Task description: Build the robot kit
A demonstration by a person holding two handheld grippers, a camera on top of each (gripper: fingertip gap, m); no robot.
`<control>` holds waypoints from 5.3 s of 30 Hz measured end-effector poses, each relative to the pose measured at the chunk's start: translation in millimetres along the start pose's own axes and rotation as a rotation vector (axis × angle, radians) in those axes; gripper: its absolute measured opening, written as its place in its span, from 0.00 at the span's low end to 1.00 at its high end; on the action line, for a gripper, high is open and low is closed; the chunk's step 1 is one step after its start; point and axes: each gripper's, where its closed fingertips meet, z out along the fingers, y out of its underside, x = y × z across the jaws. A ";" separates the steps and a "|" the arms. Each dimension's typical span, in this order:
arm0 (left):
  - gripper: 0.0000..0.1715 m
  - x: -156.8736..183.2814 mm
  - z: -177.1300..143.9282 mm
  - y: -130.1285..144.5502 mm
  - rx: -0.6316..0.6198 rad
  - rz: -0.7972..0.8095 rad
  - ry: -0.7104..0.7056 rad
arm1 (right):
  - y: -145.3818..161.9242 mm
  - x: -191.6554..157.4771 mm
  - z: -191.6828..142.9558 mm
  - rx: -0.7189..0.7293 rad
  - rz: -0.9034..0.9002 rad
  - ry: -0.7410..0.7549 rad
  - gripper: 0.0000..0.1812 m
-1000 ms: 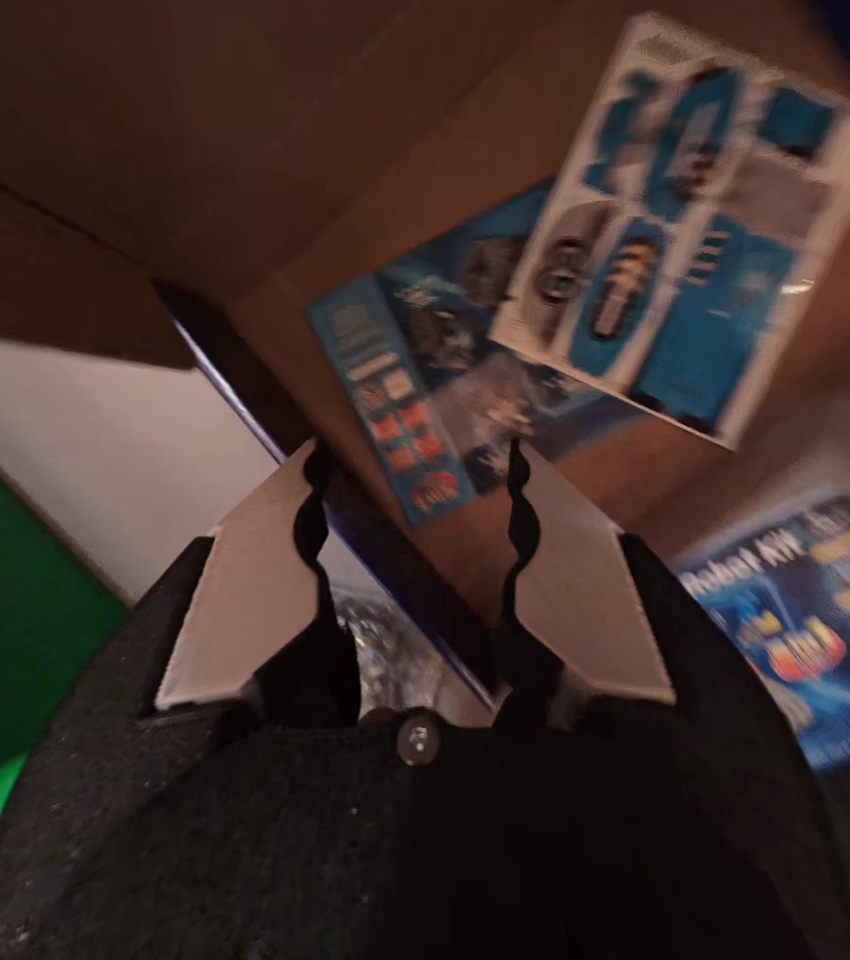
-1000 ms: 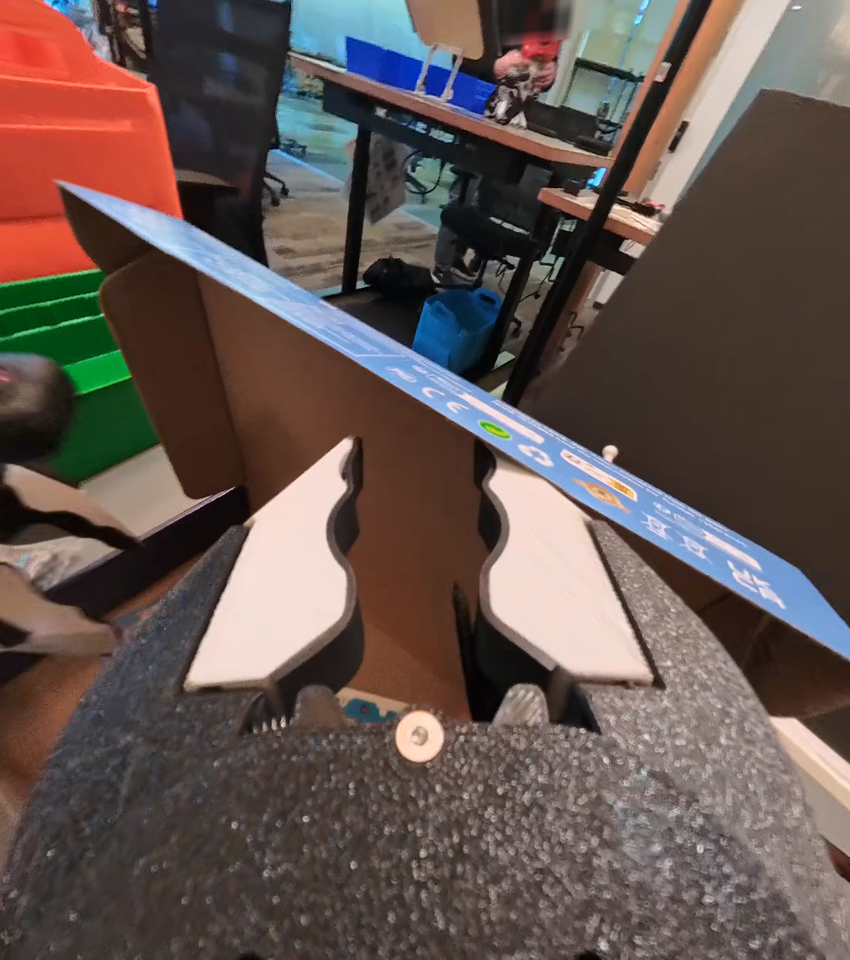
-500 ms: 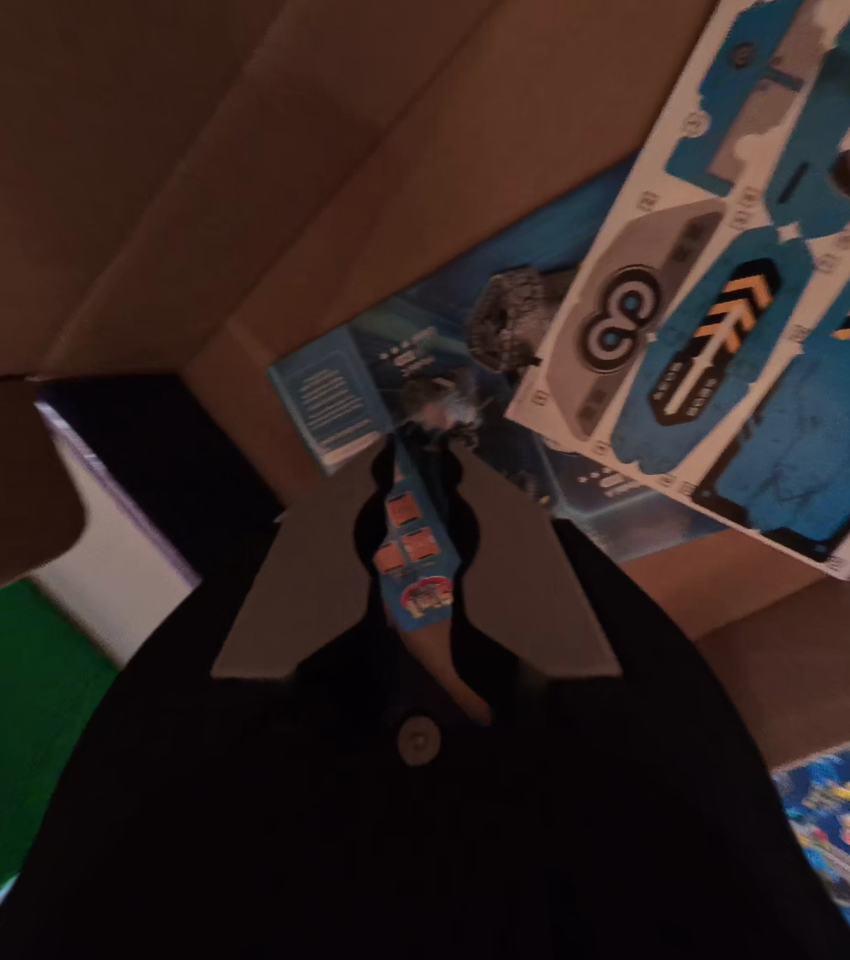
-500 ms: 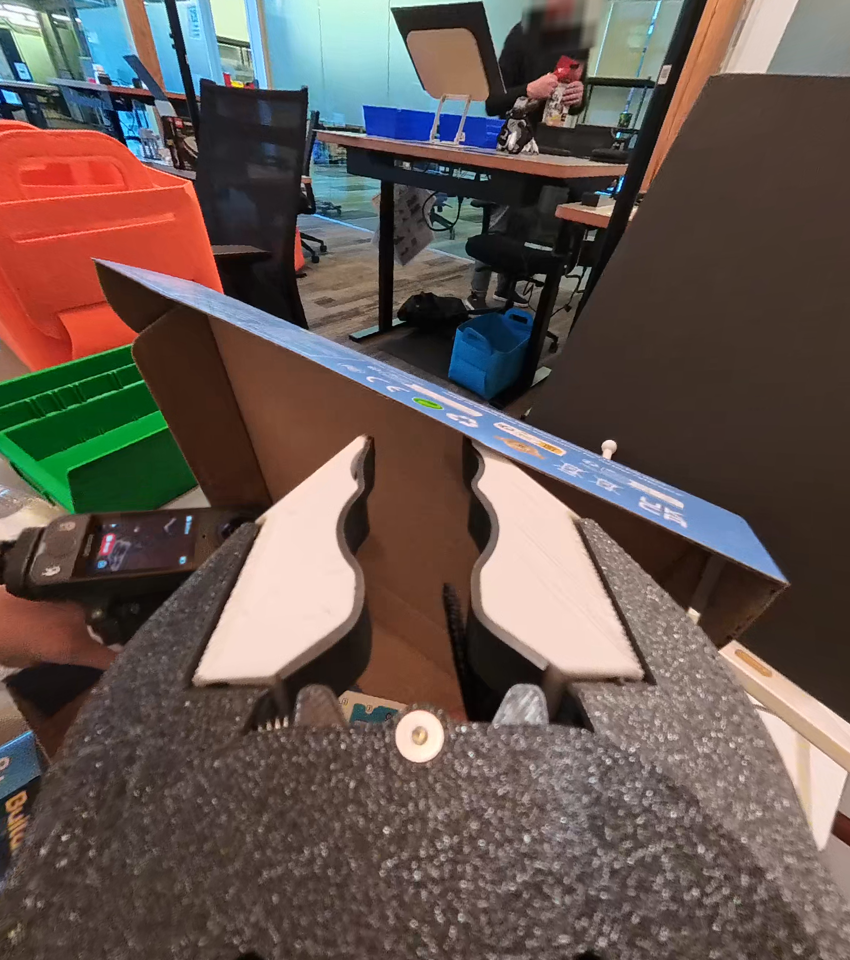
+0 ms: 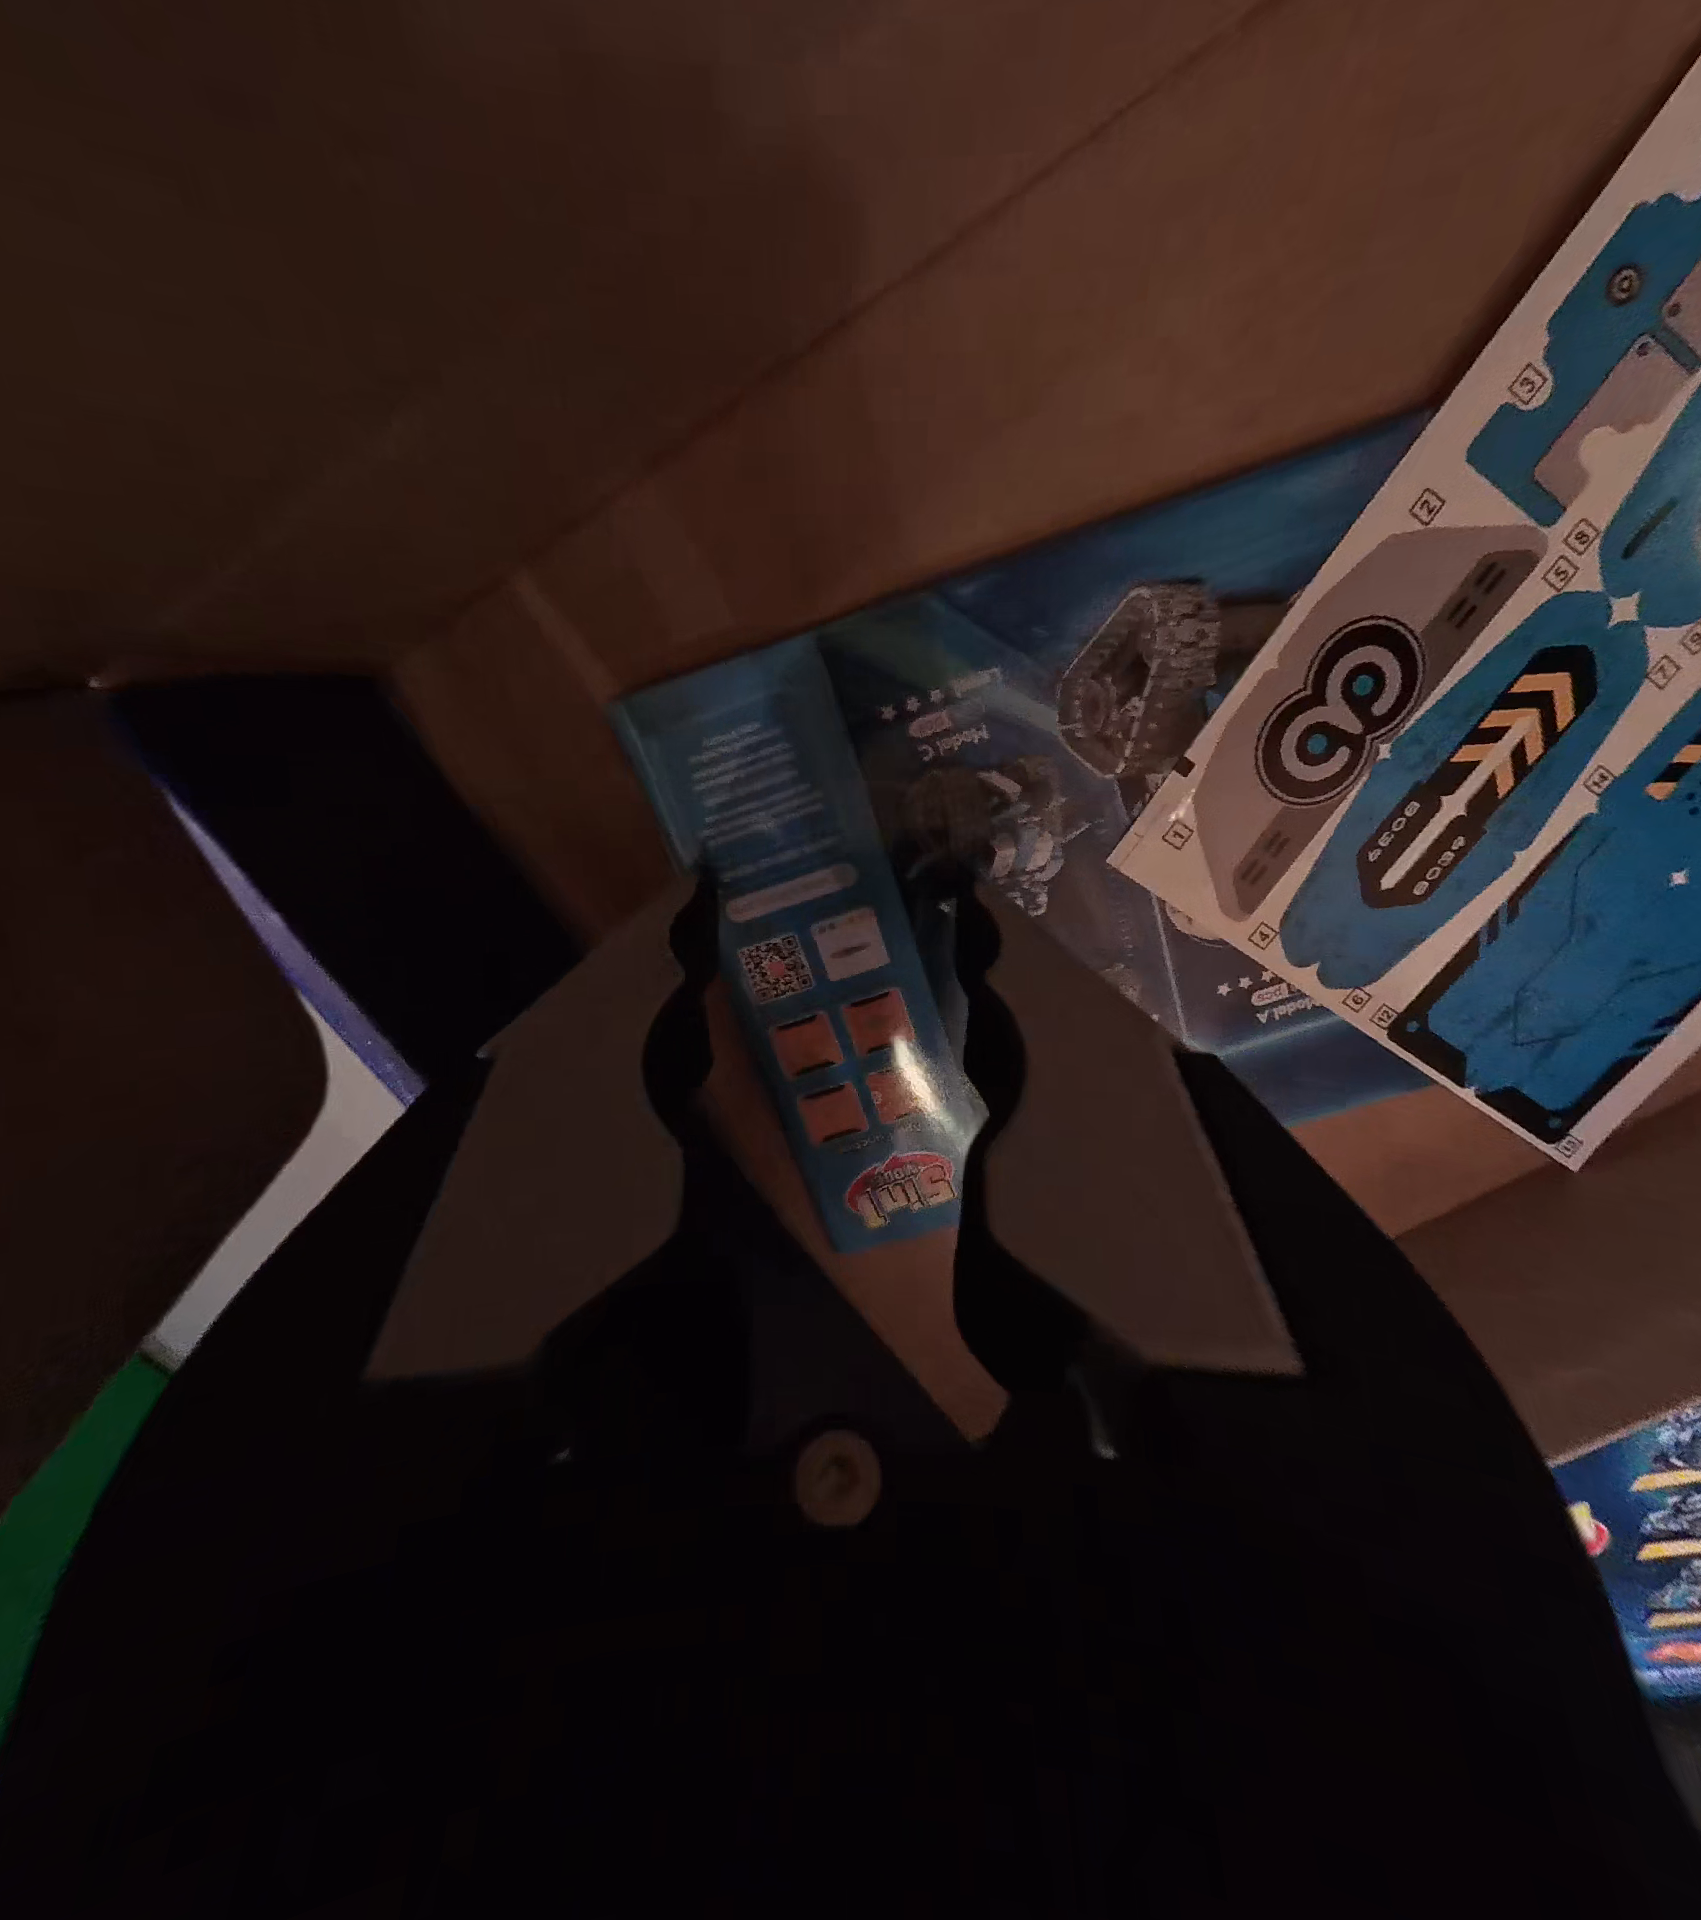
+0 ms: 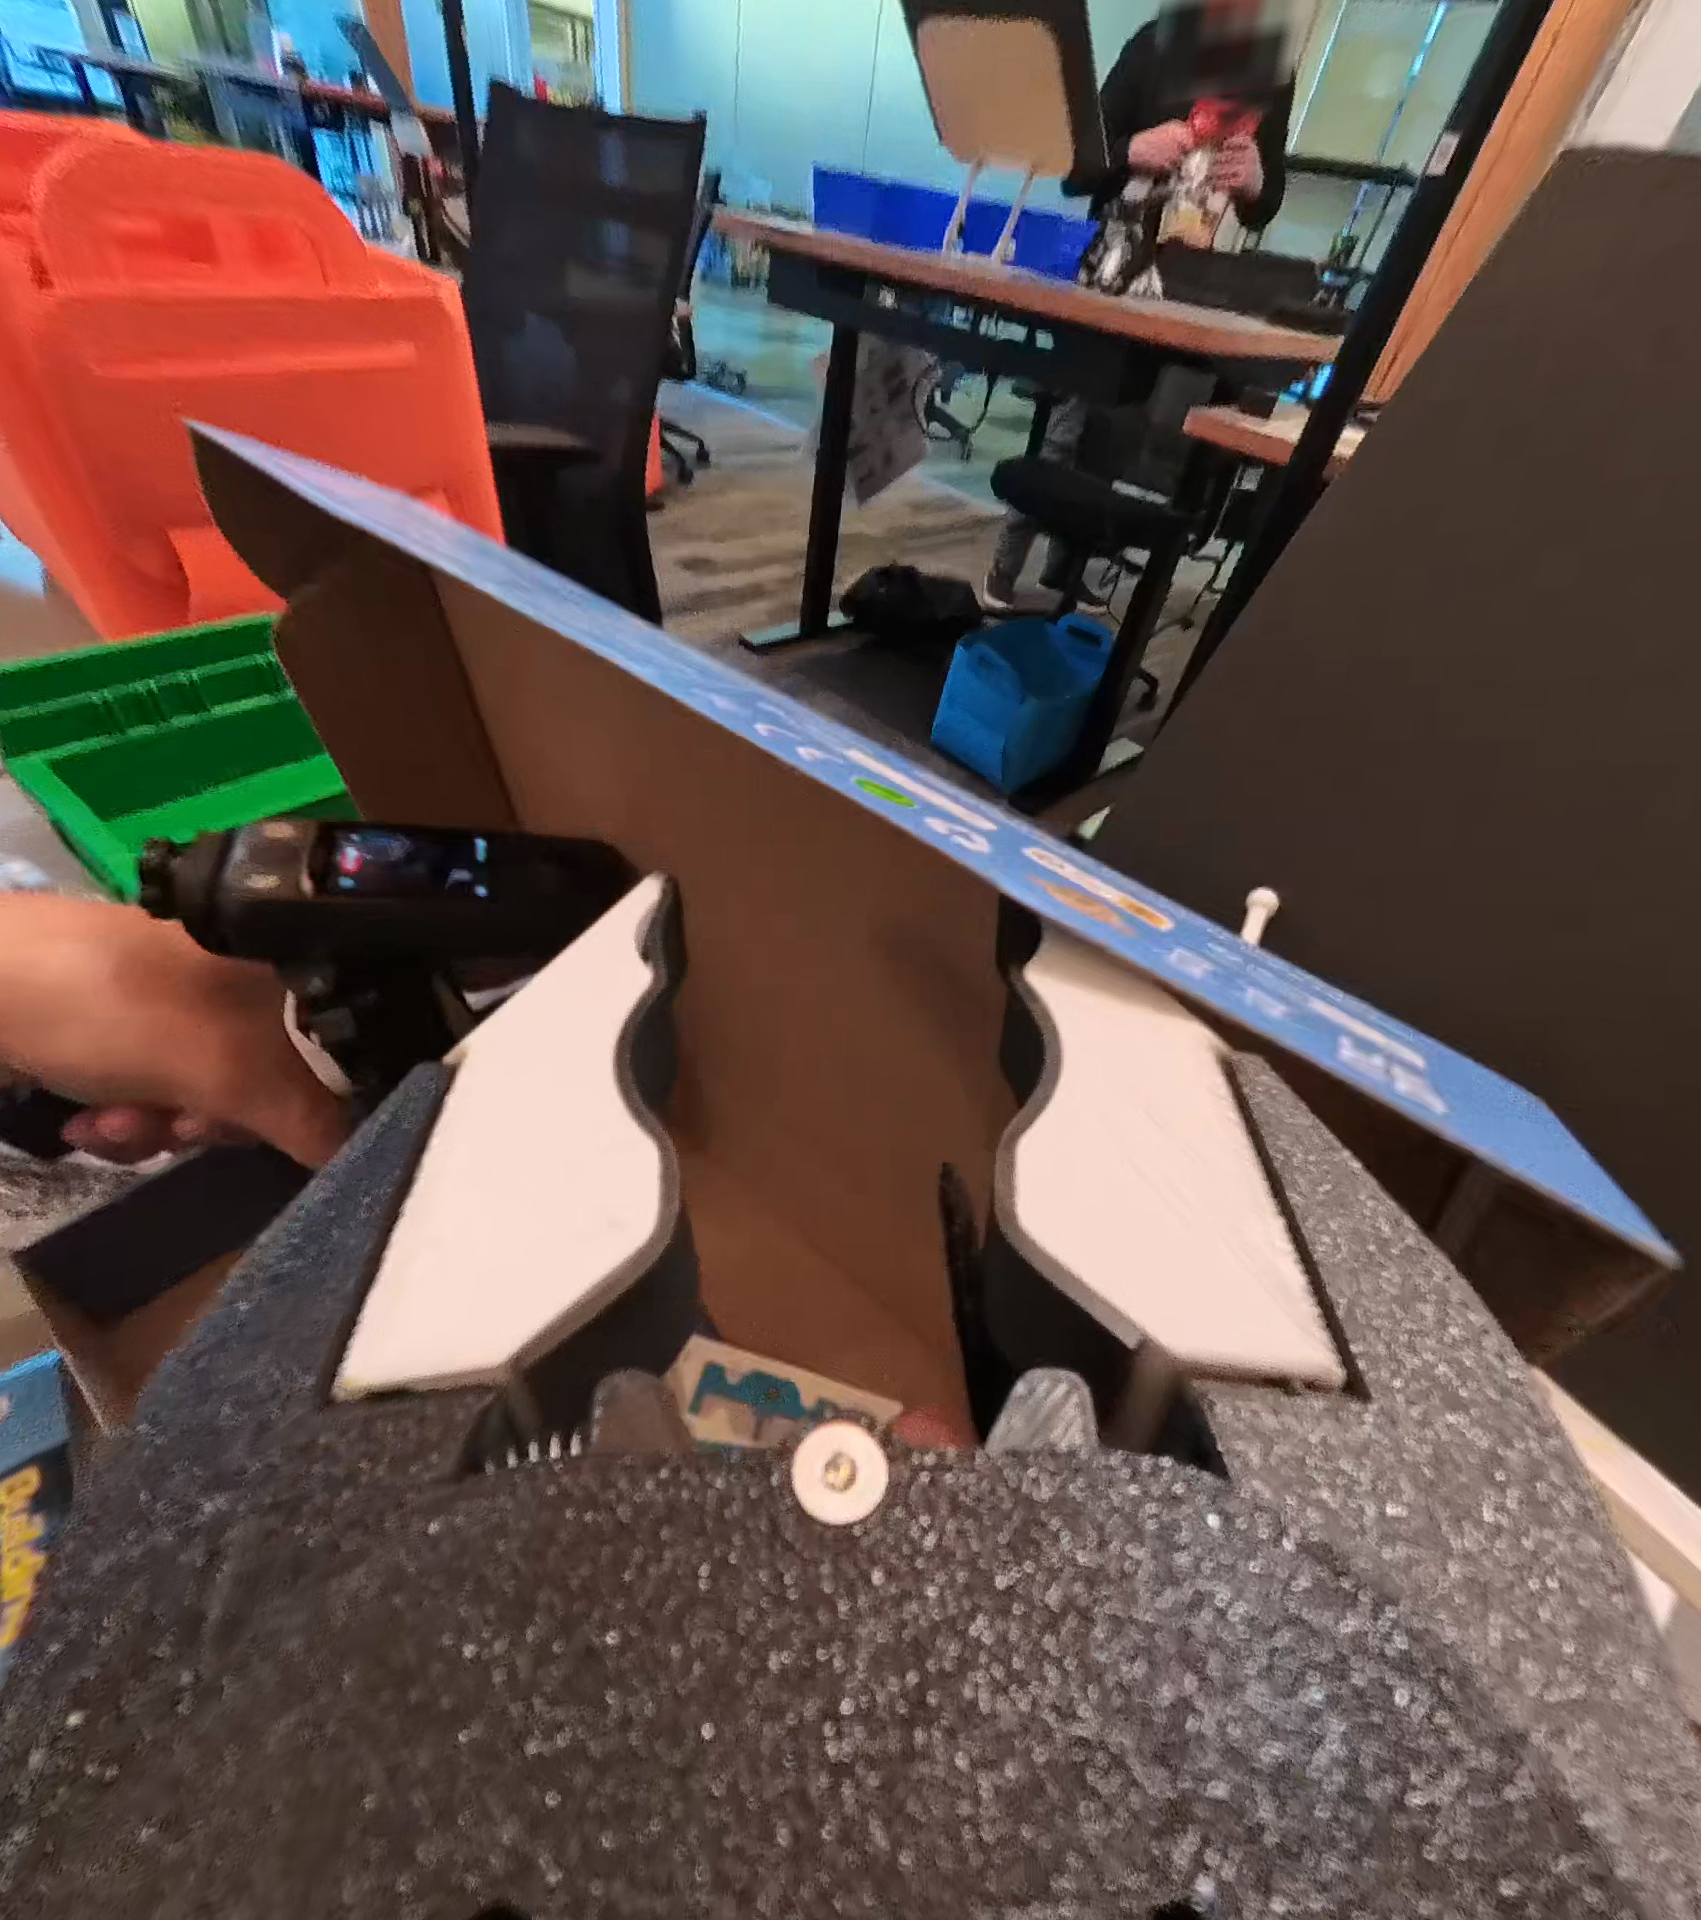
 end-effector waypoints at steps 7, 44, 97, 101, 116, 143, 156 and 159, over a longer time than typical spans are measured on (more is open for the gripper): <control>0.53 22.3 -1.3 -10.5 -0.070 -0.089 0.153 | -3.0 -1.0 5.6 0.009 -0.017 0.036 0.39; 0.21 4.7 -196.5 -0.7 0.879 0.232 -0.036 | 143.4 -50.0 91.9 -0.681 -0.672 -0.377 0.29; 0.06 -51.9 -184.4 -121.3 1.053 0.139 0.075 | 234.3 -153.7 46.7 -0.947 -0.123 -0.914 0.12; 0.06 -48.8 -184.3 -119.5 1.045 0.154 0.082 | 222.6 -149.5 74.8 -0.837 -0.200 -0.828 0.28; 0.05 -50.3 -184.9 -119.8 1.042 0.157 0.068 | 228.5 -159.4 64.5 -0.981 -0.252 -0.865 0.19; 0.05 -43.6 -184.8 -117.4 1.035 0.174 0.112 | 210.6 -261.9 -115.0 -0.629 -0.946 -0.379 0.13; 0.05 -41.2 -184.3 -115.1 1.027 0.198 0.113 | 192.3 -197.1 -111.7 -0.520 -0.442 -0.026 0.23; 0.05 -40.8 -184.0 -114.6 1.025 0.204 0.109 | 197.5 -182.9 -98.3 -0.599 -0.556 0.007 0.31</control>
